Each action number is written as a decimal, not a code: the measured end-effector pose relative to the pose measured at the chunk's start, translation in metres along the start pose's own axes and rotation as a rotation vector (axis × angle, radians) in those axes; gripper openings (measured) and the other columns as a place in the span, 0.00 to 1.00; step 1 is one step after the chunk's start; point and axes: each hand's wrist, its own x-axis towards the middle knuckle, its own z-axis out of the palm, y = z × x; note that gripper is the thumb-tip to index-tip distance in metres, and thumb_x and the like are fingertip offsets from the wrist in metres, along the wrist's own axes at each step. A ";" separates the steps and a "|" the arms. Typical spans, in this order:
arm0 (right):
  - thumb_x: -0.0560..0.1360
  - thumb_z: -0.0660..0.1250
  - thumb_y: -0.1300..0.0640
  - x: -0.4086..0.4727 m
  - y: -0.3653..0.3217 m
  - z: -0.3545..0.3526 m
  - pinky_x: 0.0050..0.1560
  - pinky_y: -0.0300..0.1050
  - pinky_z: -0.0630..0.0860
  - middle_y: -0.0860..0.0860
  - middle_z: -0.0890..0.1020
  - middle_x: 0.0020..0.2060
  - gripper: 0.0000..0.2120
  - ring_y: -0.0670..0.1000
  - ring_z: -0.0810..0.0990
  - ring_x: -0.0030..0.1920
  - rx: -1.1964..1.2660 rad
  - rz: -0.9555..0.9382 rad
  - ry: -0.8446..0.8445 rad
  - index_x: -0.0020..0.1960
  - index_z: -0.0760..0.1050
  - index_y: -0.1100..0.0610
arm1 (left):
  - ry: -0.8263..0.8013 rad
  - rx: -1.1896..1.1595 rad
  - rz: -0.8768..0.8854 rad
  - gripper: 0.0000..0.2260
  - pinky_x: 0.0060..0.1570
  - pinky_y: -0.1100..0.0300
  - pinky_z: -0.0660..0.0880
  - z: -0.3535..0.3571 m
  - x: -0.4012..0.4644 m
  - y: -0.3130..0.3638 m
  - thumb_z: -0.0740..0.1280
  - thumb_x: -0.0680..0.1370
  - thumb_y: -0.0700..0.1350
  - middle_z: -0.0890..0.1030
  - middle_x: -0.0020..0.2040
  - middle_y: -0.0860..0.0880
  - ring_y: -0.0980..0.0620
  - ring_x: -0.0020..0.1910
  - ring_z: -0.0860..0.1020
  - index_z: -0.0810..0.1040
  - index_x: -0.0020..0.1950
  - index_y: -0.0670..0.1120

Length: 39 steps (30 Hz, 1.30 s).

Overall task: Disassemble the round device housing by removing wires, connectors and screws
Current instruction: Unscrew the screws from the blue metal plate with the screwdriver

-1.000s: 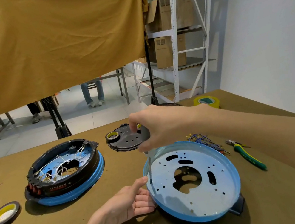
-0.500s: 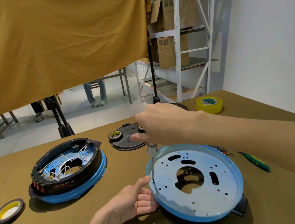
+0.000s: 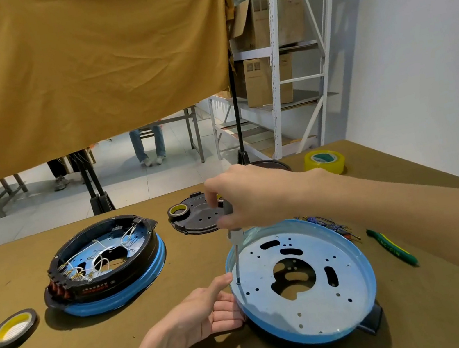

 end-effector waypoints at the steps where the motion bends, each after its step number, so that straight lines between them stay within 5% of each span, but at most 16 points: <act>1: 0.76 0.72 0.54 -0.001 0.001 -0.003 0.42 0.49 0.80 0.50 0.83 0.44 0.14 0.50 0.81 0.44 0.130 -0.007 -0.068 0.59 0.73 0.52 | 0.000 0.000 -0.003 0.38 0.47 0.56 0.84 0.000 0.000 0.000 0.76 0.62 0.65 0.86 0.53 0.37 0.44 0.49 0.87 0.80 0.58 0.36; 4: 0.74 0.75 0.57 -0.006 0.002 -0.008 0.43 0.49 0.80 0.49 0.81 0.48 0.22 0.49 0.81 0.46 0.295 -0.034 -0.158 0.64 0.69 0.49 | -0.003 -0.006 -0.006 0.37 0.46 0.56 0.84 -0.001 0.000 -0.001 0.77 0.62 0.65 0.86 0.52 0.37 0.45 0.48 0.87 0.80 0.57 0.36; 8: 0.79 0.62 0.34 -0.008 -0.005 0.002 0.29 0.46 0.67 0.49 0.76 0.36 0.23 0.50 0.75 0.34 -0.201 0.052 0.073 0.54 0.71 0.55 | 0.001 0.010 0.002 0.40 0.47 0.56 0.83 -0.001 0.001 -0.002 0.77 0.61 0.66 0.86 0.54 0.36 0.44 0.50 0.86 0.79 0.59 0.36; 12: 0.78 0.70 0.49 -0.007 0.002 -0.004 0.35 0.45 0.73 0.48 0.81 0.40 0.11 0.50 0.79 0.41 0.115 0.013 -0.054 0.56 0.74 0.53 | -0.002 0.009 0.006 0.41 0.47 0.56 0.83 -0.002 0.002 -0.002 0.78 0.60 0.66 0.86 0.54 0.36 0.44 0.50 0.86 0.79 0.59 0.36; 14: 0.75 0.74 0.57 -0.010 0.004 -0.012 0.39 0.41 0.74 0.44 0.83 0.43 0.17 0.43 0.78 0.45 0.272 0.003 -0.193 0.60 0.71 0.50 | -0.003 0.009 0.005 0.41 0.46 0.56 0.83 -0.003 0.002 -0.002 0.78 0.60 0.66 0.86 0.54 0.36 0.44 0.50 0.87 0.79 0.60 0.36; 16: 0.76 0.73 0.52 -0.012 0.002 -0.010 0.40 0.44 0.77 0.45 0.83 0.42 0.17 0.44 0.79 0.43 0.235 -0.007 -0.162 0.60 0.70 0.51 | -0.002 0.006 0.007 0.40 0.46 0.56 0.83 -0.003 0.003 -0.003 0.77 0.61 0.66 0.86 0.54 0.36 0.44 0.49 0.87 0.79 0.59 0.35; 19: 0.80 0.62 0.35 -0.011 -0.003 0.001 0.32 0.49 0.72 0.49 0.78 0.36 0.22 0.51 0.77 0.36 -0.182 0.055 0.049 0.54 0.71 0.55 | 0.009 0.007 0.016 0.39 0.46 0.56 0.84 -0.002 0.004 -0.003 0.76 0.62 0.66 0.86 0.52 0.36 0.44 0.48 0.87 0.79 0.58 0.35; 23: 0.79 0.69 0.50 -0.013 0.003 -0.004 0.40 0.49 0.77 0.50 0.80 0.43 0.12 0.51 0.80 0.44 0.068 0.006 -0.042 0.58 0.73 0.54 | -0.001 0.014 0.011 0.41 0.45 0.56 0.83 -0.003 0.005 -0.003 0.78 0.59 0.66 0.86 0.52 0.36 0.44 0.48 0.87 0.79 0.59 0.35; 26: 0.74 0.74 0.61 -0.017 0.005 -0.012 0.43 0.43 0.77 0.46 0.83 0.46 0.21 0.44 0.79 0.47 0.287 -0.047 -0.221 0.63 0.70 0.51 | -0.004 0.017 0.015 0.44 0.46 0.56 0.84 -0.005 0.007 -0.004 0.81 0.56 0.67 0.86 0.52 0.36 0.43 0.49 0.87 0.80 0.58 0.35; 28: 0.76 0.74 0.54 -0.017 0.000 -0.008 0.44 0.46 0.78 0.46 0.83 0.44 0.21 0.46 0.80 0.46 0.225 -0.046 -0.179 0.63 0.68 0.52 | -0.007 0.027 0.015 0.48 0.46 0.56 0.84 -0.005 0.008 -0.005 0.83 0.52 0.68 0.86 0.53 0.36 0.43 0.50 0.87 0.79 0.59 0.35; 31: 0.80 0.62 0.35 -0.016 -0.003 0.001 0.33 0.47 0.73 0.50 0.78 0.38 0.22 0.52 0.77 0.37 -0.183 0.054 0.027 0.57 0.71 0.55 | -0.006 0.032 0.019 0.49 0.47 0.55 0.84 -0.006 0.009 -0.005 0.83 0.51 0.69 0.86 0.51 0.37 0.44 0.48 0.87 0.79 0.59 0.36; 33: 0.81 0.64 0.40 -0.015 0.000 0.001 0.32 0.47 0.73 0.51 0.79 0.38 0.18 0.52 0.78 0.37 -0.182 0.048 0.054 0.53 0.74 0.56 | -0.008 0.036 0.023 0.48 0.47 0.55 0.84 -0.006 0.009 -0.005 0.83 0.52 0.69 0.86 0.51 0.37 0.44 0.48 0.87 0.80 0.58 0.36; 35: 0.77 0.72 0.52 -0.018 0.005 -0.005 0.39 0.44 0.78 0.47 0.81 0.43 0.11 0.46 0.80 0.42 0.065 -0.014 -0.027 0.56 0.76 0.53 | -0.004 0.036 0.023 0.47 0.46 0.55 0.84 -0.006 0.009 -0.005 0.83 0.52 0.68 0.86 0.52 0.36 0.44 0.48 0.87 0.80 0.58 0.36; 37: 0.73 0.76 0.59 -0.021 0.009 -0.012 0.42 0.39 0.78 0.45 0.80 0.48 0.17 0.43 0.79 0.44 0.208 -0.057 -0.124 0.59 0.76 0.51 | -0.002 0.034 0.021 0.47 0.46 0.55 0.84 -0.006 0.008 -0.005 0.82 0.53 0.68 0.86 0.53 0.36 0.43 0.49 0.87 0.79 0.59 0.36; 39: 0.74 0.76 0.51 -0.022 0.008 -0.008 0.44 0.45 0.79 0.47 0.80 0.49 0.18 0.47 0.80 0.46 0.123 -0.045 -0.107 0.60 0.75 0.51 | -0.001 0.034 0.021 0.48 0.46 0.55 0.84 -0.005 0.007 -0.004 0.82 0.53 0.68 0.86 0.53 0.36 0.43 0.50 0.87 0.79 0.59 0.36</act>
